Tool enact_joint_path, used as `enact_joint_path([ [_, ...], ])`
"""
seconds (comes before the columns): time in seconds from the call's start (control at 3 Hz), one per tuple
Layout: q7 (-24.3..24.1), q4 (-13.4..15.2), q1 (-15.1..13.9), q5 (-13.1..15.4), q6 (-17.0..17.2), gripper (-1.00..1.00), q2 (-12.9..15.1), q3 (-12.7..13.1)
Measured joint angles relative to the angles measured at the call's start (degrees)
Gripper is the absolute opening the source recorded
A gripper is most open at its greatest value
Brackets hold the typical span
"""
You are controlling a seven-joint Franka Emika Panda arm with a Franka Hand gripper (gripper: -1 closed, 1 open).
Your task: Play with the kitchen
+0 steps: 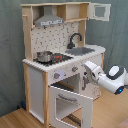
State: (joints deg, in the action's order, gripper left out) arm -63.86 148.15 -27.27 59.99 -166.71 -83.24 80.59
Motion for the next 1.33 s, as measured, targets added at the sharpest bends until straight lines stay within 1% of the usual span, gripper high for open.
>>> enact_joint_path([
  [0.33, 4.6, 0.2, 1.9, 0.0, 2.9, 1.0, 0.0, -1.1],
  [0.67, 8.5, 0.4, 3.0, 0.0, 4.8, 1.0, 0.0, -4.7],
  [1.0, 12.8, 0.6, 4.8, -0.1, 6.7, 1.0, 0.0, -9.0],
  [1.33, 17.7, 0.6, 7.4, -0.5, 9.5, 1.0, 0.0, -13.5],
])
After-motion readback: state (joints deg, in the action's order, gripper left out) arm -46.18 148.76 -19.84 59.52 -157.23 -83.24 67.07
